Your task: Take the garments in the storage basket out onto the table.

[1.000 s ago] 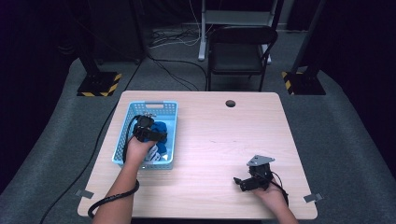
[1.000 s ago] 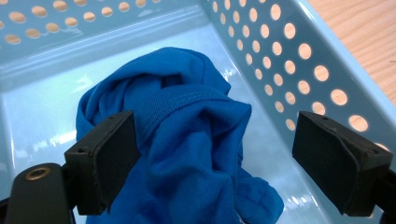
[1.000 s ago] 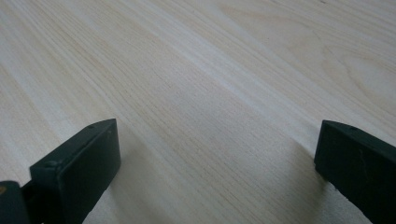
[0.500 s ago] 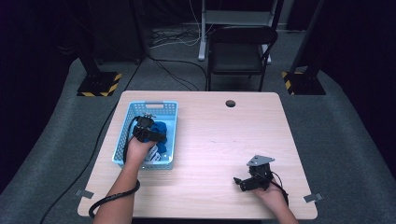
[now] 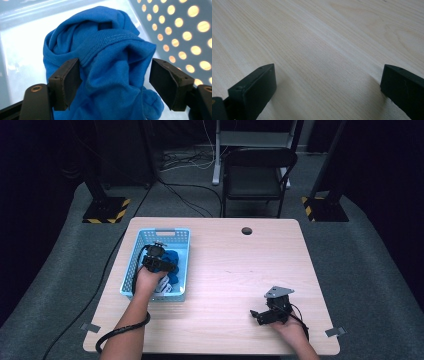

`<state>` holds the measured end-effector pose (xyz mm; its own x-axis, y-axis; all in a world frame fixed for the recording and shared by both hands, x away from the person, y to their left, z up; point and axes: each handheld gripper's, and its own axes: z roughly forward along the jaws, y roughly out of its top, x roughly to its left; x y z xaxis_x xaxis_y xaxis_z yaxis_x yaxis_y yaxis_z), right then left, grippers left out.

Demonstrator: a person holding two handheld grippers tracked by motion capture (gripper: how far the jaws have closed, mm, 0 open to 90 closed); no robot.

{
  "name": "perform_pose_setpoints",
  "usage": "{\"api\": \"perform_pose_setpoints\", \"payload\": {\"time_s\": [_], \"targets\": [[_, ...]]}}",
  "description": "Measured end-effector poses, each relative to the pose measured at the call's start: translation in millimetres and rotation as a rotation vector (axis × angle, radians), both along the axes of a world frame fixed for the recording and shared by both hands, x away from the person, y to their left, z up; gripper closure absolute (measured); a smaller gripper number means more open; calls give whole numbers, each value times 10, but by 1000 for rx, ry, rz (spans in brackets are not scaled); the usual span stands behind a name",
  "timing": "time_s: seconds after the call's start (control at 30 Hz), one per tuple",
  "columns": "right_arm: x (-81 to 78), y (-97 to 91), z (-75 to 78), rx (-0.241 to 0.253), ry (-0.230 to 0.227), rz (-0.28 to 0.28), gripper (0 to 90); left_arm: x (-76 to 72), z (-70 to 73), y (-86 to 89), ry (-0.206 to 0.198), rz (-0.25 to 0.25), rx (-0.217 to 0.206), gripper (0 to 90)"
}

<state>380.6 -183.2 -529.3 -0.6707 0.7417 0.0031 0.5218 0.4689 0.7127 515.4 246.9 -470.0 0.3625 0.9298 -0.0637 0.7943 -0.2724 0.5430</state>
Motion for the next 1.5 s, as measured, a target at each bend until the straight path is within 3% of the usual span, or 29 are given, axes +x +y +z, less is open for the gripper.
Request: {"api": "perform_pose_setpoints", "payload": {"time_s": [0.77,1.0,1.5], "targets": [[0,0,0,1,0,0,0,4,8,28,36,31,21,561],[0,0,0,1,0,0,0,-26,34,2,-5,18,50,634],[0,0,0,0,0,0,0,-101,144,-20,-79,-1,35,666]]}}
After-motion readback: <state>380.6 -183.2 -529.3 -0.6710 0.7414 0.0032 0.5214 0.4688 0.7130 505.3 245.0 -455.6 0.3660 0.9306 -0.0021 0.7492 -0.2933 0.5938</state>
